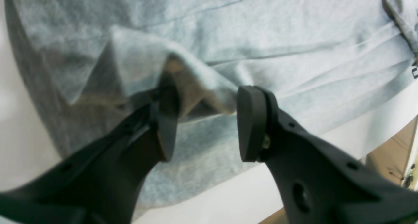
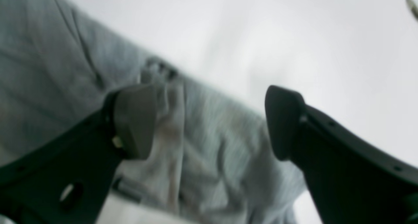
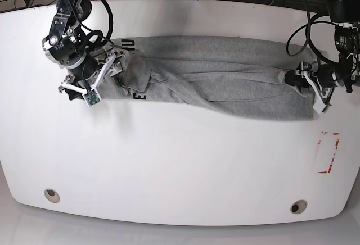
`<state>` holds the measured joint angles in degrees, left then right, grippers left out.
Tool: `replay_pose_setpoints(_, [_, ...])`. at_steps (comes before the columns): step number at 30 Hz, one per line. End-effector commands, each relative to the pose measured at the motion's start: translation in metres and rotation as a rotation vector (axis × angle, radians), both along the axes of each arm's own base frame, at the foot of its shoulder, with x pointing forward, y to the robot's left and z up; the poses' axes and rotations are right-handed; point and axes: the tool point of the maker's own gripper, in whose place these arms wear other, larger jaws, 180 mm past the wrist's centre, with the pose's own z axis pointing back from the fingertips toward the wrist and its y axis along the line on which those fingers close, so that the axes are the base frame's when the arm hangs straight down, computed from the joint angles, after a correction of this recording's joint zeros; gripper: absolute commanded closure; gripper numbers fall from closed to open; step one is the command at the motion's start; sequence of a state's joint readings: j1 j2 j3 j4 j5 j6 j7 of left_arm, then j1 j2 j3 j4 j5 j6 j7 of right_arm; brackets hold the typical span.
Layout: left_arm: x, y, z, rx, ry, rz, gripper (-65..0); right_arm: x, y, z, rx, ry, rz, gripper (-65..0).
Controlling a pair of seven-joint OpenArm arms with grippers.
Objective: Fold the T-shirt properly
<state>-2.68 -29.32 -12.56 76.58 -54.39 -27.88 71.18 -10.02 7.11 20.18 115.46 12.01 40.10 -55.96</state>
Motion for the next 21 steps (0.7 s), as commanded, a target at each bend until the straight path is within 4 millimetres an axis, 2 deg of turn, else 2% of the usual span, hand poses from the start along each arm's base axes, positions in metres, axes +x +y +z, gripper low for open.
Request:
replay_pose_setpoints(1, [0.015, -0.015, 0.022, -0.007, -0.087, -0.049, -27.9, -0.004, -0.017, 0.006, -0.01, -0.022, -0.047, -38.7])
replay_pose_setpoints(4, [0.018, -0.035, 0.034, 0.003, -0.134, -0.117, -27.9, -0.013, -0.031, 0.001, -0.019, -0.003, -0.088, -30.3])
replay_pose_setpoints(6, [0.018, -0.049, 0.039, 0.004, -0.155, -0.16, -27.9, -0.017, -0.034, -0.002, -0.021, 0.008, -0.096, -28.2])
replay_pose_setpoints(7, [0.019, -0.065, 0.042, -0.004, -0.174, -0.199, -27.9, -0.021, -0.034, -0.004, -0.022, 0.019, -0.096, -28.7])
replay_pose_setpoints(8, [0.018, -0.071, 0.043, -0.006, -0.178, -0.216, -27.9, -0.022, -0.034, -0.005, -0.022, 0.024, -0.096, -29.3])
replay_pose_setpoints(13, [0.021, -0.126, 0.054, -0.051, -0.23, -0.344, -27.9, -0.029, -0.033, -0.011, -0.02, 0.045, -0.094, -37.7])
replay_pose_setpoints(16, [0.019, -0.166, 0.055, -0.1, -0.237, -0.426, -27.9, -0.034, -0.033, -0.019, -0.012, 0.07, -0.098, -42.2])
replay_pose_setpoints(18, [0.02, -0.193, 0.058, -0.138, -0.251, -0.464, -27.9, -0.035, -0.031, -0.022, -0.003, 0.079, -0.1, -42.6])
replay_pose_setpoints(21, [0.02, -0.22, 0.058, -0.156, -0.264, -0.493, -27.9, -0.035, -0.029, -0.023, 0.008, 0.08, -0.103, -42.0])
